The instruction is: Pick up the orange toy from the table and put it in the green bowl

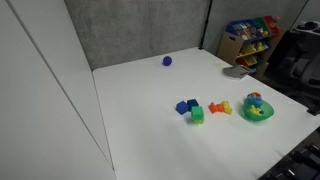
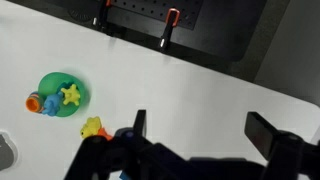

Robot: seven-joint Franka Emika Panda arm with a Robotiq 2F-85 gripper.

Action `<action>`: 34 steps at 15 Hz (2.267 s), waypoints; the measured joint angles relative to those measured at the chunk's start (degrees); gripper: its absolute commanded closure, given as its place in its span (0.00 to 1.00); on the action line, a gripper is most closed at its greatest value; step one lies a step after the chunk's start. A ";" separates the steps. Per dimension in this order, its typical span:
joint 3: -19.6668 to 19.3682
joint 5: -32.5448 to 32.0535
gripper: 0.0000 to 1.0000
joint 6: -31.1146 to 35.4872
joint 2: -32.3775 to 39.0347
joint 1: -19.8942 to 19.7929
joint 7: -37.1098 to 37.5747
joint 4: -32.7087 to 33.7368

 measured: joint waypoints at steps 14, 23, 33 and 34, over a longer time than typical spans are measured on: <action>-1.61 -0.06 0.00 1.91 2.57 -0.33 -0.30 0.50; -8.62 -0.32 0.00 8.65 14.33 -4.02 -6.10 5.65; -12.50 -5.63 0.00 23.40 35.41 -7.51 -10.26 14.48; -12.74 -6.37 0.00 24.98 37.84 -7.78 -10.24 15.36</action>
